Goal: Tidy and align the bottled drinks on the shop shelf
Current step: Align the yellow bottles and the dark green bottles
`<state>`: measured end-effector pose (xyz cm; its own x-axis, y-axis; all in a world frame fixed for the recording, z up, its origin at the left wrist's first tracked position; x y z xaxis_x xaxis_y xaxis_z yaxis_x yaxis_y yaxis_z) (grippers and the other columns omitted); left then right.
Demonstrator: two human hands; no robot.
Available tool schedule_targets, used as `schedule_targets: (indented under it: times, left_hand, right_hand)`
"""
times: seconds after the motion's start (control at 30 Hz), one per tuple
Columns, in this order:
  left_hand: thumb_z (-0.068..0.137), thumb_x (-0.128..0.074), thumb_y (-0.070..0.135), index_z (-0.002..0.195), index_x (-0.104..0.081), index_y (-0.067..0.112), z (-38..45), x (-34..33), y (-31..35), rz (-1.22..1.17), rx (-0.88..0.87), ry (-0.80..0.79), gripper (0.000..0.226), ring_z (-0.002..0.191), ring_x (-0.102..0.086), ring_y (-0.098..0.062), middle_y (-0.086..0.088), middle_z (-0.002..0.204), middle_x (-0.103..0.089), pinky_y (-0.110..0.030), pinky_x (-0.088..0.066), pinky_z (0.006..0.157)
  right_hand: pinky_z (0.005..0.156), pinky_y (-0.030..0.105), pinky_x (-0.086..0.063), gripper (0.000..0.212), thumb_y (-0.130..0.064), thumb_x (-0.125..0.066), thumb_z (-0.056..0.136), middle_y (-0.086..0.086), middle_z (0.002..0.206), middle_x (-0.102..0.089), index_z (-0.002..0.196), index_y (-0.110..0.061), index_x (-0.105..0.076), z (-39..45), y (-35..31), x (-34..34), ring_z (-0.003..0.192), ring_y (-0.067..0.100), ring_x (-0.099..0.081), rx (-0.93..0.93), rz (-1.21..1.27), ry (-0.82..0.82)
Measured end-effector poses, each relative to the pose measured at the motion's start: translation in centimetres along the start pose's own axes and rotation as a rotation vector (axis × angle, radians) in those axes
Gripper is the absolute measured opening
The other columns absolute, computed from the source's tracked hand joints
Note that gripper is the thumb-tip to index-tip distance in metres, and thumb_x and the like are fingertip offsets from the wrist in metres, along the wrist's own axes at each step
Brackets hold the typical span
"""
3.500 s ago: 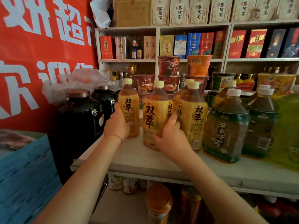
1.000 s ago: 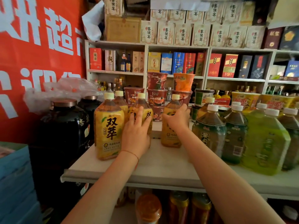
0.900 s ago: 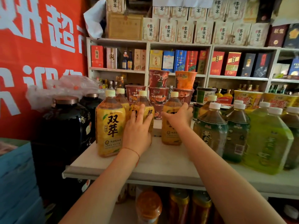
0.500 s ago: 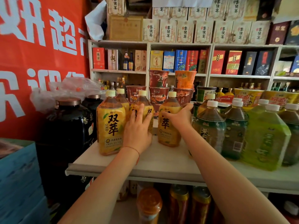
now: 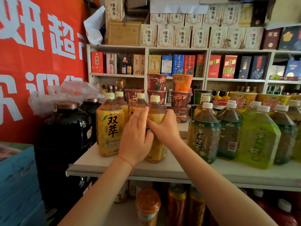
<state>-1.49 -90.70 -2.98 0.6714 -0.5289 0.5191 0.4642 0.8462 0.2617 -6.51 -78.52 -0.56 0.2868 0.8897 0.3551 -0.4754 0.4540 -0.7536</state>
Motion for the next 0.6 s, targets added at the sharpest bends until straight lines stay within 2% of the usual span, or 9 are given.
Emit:
schedule_targets:
  times: [0.07, 0.17, 0.23, 0.3, 0.4, 0.5, 0.6]
  left_hand:
    - [0.097, -0.039, 0.030, 0.159, -0.023, 0.017, -0.8, 0.6, 0.0, 0.060, -0.055, 0.097, 0.065, 0.154, -0.018, -0.027, -0.015, 0.164, -0.024, -0.042, -0.021, 0.125]
    - [0.094, -0.044, 0.042, 0.157, -0.028, 0.023, -1.4, 1.0, -1.0, 0.188, -0.067, 0.130, 0.068, 0.153, -0.017, -0.036, -0.019, 0.165, -0.020, -0.051, -0.023, 0.122]
    - [0.091, -0.051, 0.051, 0.158, -0.026, 0.026, -1.4, 0.9, -1.6, 0.282, -0.073, 0.099, 0.075, 0.154, -0.015, -0.038, -0.020, 0.166, -0.017, -0.056, -0.024, 0.121]
    - [0.083, -0.066, 0.054, 0.159, -0.019, 0.028, -1.3, 0.5, -2.2, 0.367, -0.087, 0.047, 0.093, 0.154, -0.011, -0.040, -0.020, 0.167, -0.012, -0.059, -0.022, 0.121]
    - [0.079, -0.077, 0.048, 0.160, -0.016, 0.024, -1.3, -0.3, -2.3, 0.412, -0.070, 0.040, 0.104, 0.154, -0.009, -0.042, -0.021, 0.167, -0.010, -0.061, -0.019, 0.122]
    - [0.081, -0.077, 0.032, 0.157, -0.022, 0.017, -0.9, -0.8, -0.9, 0.422, 0.041, 0.093, 0.095, 0.152, -0.007, -0.047, -0.028, 0.164, -0.010, -0.059, -0.008, 0.123]
    - [0.081, -0.068, 0.010, 0.152, -0.035, 0.016, -1.0, -2.5, 2.3, 0.479, -0.004, 0.087, 0.078, 0.153, -0.007, -0.044, -0.026, 0.163, -0.016, -0.057, -0.004, 0.124]
  right_hand:
    - [0.082, 0.031, -0.057, 0.060, -0.043, -0.078, 0.082, -0.001, 0.116, -0.056, 0.125, -0.018, -0.045, -0.6, -0.4, -1.2, 0.102, 0.014, -0.059, 0.031, 0.157, -0.096]
    - [0.089, 0.039, -0.059, 0.054, -0.034, -0.069, 0.092, 0.002, 0.118, -0.066, 0.138, -0.019, -0.045, -1.0, -0.6, -3.2, 0.103, 0.018, -0.068, 0.014, 0.373, -0.265]
    - [0.094, 0.028, -0.054, 0.048, -0.030, -0.061, 0.098, -0.006, 0.123, -0.063, 0.142, -0.024, -0.041, -1.2, -1.0, -3.7, 0.108, 0.008, -0.064, 0.033, 0.392, -0.293]
    - [0.102, 0.025, -0.046, 0.044, -0.028, -0.054, 0.103, -0.012, 0.134, -0.057, 0.145, -0.026, -0.041, -1.4, -1.3, -3.7, 0.119, 0.005, -0.056, 0.068, 0.344, -0.260]
    - [0.109, 0.037, -0.044, 0.041, -0.034, -0.050, 0.104, -0.010, 0.137, -0.056, 0.144, -0.025, -0.050, -1.7, -0.5, -3.0, 0.126, 0.009, -0.051, 0.132, 0.162, -0.185]
    - [0.110, 0.032, -0.041, 0.036, -0.019, -0.054, 0.102, -0.001, 0.138, -0.053, 0.137, -0.017, -0.059, -2.8, 0.8, -1.4, 0.125, 0.008, -0.047, 0.186, -0.053, -0.123]
    - [0.105, 0.035, -0.044, 0.031, -0.009, -0.057, 0.096, 0.003, 0.129, -0.055, 0.125, -0.012, -0.065, -4.1, 0.9, 3.1, 0.122, 0.016, -0.048, 0.329, -0.181, 0.117]
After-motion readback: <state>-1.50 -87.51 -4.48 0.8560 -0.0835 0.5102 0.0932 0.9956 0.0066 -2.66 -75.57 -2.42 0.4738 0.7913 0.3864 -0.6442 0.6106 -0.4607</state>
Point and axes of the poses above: each hand's wrist, its own z-axis towards the middle knuckle, its own x-axis out of the back of the hand, y = z × x, the point moved 5 cm from there along z, towards the middle knuckle
